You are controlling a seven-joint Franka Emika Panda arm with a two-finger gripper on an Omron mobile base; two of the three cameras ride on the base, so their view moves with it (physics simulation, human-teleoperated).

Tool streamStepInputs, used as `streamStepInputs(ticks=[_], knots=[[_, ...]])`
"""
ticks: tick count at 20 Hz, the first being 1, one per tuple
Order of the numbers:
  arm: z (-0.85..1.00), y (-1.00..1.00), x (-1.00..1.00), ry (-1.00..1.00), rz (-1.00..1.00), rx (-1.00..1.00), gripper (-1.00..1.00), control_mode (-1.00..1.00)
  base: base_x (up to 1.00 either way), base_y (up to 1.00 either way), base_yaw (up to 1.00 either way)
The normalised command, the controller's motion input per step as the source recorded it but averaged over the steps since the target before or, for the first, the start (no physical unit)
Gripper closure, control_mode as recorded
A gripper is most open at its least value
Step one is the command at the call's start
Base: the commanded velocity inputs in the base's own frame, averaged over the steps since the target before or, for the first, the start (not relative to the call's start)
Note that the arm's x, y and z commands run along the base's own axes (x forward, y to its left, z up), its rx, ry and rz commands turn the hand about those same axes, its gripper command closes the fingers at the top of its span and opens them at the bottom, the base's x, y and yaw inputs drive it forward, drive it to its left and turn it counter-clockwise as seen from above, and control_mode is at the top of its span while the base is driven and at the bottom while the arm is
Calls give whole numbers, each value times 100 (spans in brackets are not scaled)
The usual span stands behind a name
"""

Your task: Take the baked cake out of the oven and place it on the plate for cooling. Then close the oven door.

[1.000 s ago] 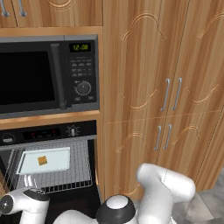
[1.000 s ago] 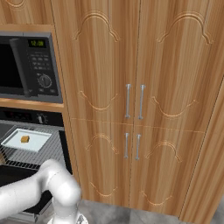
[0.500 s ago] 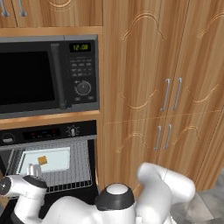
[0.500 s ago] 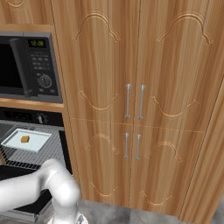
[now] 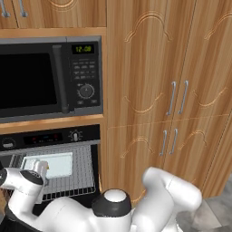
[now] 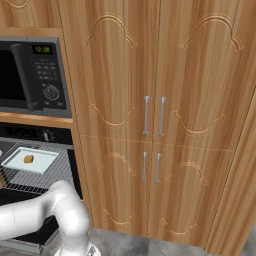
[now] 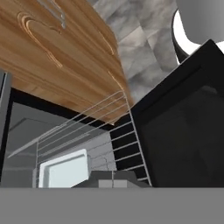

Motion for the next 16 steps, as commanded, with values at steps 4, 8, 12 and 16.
streamStepInputs(ticks=[4, 8, 12, 16], knots=[[1, 5, 2, -8, -13, 12, 100, -100, 0, 0, 0], [0, 9, 13, -15, -9, 11, 100, -100, 0, 0, 0], [-8, 0, 6, -14, -4, 3, 100, -100, 0, 0, 0], [-2, -10, 16, -8, 0, 0, 100, -100, 0, 0, 0]])
